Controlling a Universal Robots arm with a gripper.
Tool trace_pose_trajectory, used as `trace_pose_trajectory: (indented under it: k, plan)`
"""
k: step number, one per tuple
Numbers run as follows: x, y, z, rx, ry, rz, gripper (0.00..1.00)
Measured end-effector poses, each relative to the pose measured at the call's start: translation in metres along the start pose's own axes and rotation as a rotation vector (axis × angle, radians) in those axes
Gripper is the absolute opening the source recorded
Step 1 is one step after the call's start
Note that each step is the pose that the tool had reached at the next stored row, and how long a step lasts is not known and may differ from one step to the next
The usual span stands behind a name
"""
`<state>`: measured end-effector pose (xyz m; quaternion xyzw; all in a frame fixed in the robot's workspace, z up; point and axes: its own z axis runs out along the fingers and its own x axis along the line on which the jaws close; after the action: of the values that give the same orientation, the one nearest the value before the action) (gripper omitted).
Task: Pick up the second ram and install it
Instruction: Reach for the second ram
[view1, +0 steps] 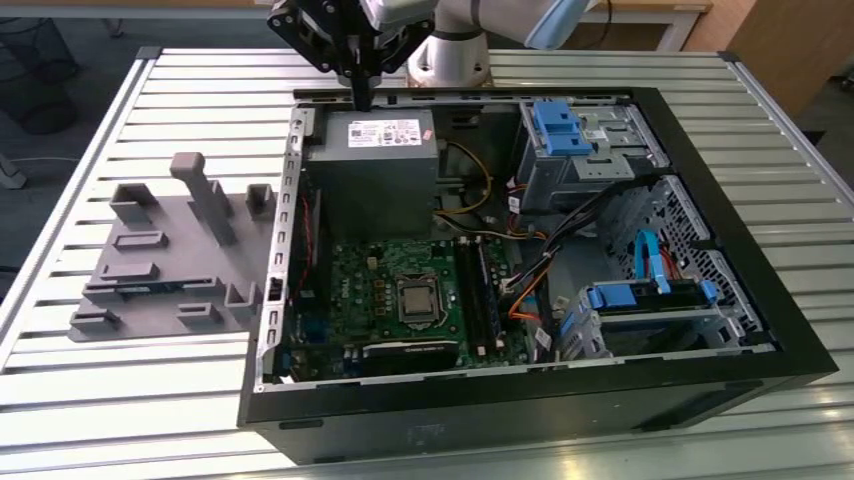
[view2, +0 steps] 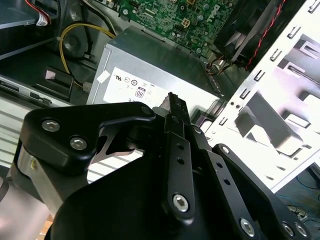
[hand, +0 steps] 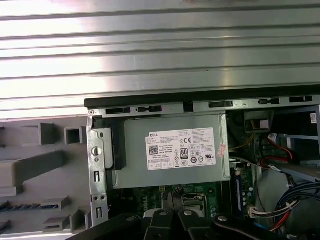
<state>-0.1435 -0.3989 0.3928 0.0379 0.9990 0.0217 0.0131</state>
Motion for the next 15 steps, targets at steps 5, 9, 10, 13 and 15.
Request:
trace_pose_trajectory:
  k: [5, 9, 10, 13, 15]
  plan:
    - [0.0022, -0.0002, 0.0001, -0.0001, -0.0001, 0.0, 0.11]
    - [0.0053, -0.0004, 0.0, 0.0001, 0.0, 0.0, 0.11]
    - [0.0064, -0.0005, 0.0, 0.0, 0.0, 0.0, 0.11]
    - [0.0096, -0.0008, 0.0, 0.0, 0.0, 0.0, 0.11]
    - [0.0116, -0.0009, 0.0, -0.0001, 0.0, 0.0, 0.11]
